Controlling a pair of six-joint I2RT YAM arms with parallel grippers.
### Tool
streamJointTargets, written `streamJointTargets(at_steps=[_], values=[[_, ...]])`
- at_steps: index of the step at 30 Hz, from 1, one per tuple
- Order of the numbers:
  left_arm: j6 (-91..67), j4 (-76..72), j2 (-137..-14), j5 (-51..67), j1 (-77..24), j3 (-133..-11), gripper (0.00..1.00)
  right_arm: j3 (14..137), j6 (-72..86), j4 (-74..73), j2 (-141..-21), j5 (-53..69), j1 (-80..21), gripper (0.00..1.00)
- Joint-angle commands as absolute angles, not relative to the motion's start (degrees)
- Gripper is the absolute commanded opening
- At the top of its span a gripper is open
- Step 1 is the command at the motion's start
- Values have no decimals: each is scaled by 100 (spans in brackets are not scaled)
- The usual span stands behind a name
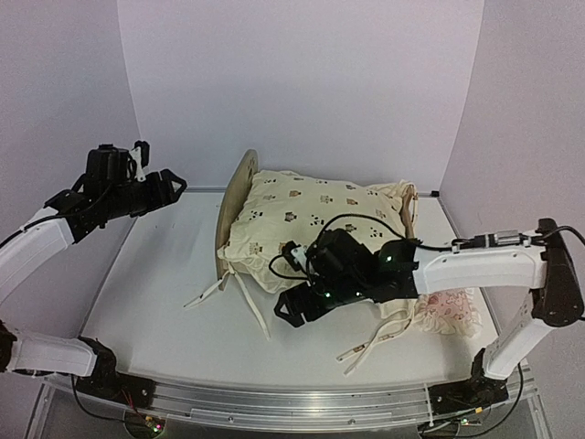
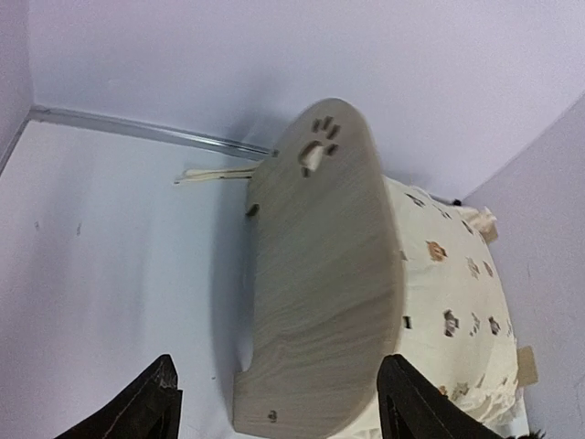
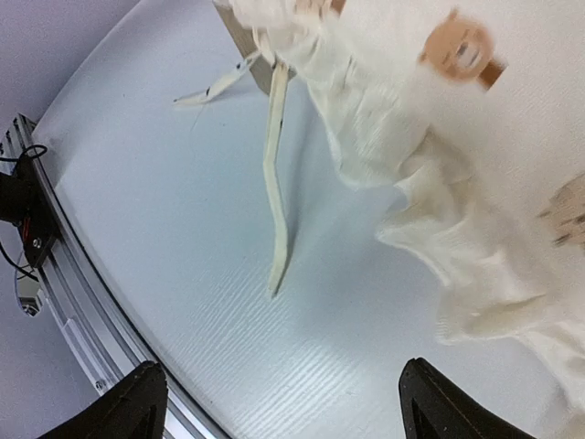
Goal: Set up the pet bed
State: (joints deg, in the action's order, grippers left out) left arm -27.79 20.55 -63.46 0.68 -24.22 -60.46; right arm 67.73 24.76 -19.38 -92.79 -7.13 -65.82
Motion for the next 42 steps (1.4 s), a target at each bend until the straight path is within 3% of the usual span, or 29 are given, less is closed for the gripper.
streamJointTargets(at_steps=[1,9,17,21,27,31,35,42], values=[[-2299,2264,-6894,-240,-3191,-6897,75,7865,2092,-4313,-8757,-1627,-6075,90],[-2089,2752,-8088,-472,-3639,-7827,75,8486,2206,-5504,-8579,-1694,-3867,92],[-2030,2708,-8591,-492,-3683,-7840,59,7981,2298,-5527,-8939,-1411,-2282,90],[-2066,2620,-8681,-456,-3683,-7765,41,7945,2256,-5420,-9346,-1313,-2093,81],[-2114,2555,-8576,-616,-3691,-7576,19,7742,2236,-5277,-9645,-1250,-2048,49],[-2150,2585,-8486,-822,-3691,-7471,11,7554,2238,-5128,-9694,-866,-2048,32],[-2219,2774,-8327,-1179,-3691,-7386,8,7330,2344,-4869,-9583,-328,-2124,26],[-2311,3164,-7706,-1797,-3687,-7084,7,7431,2557,-4723,-9567,-573,-2987,26]])
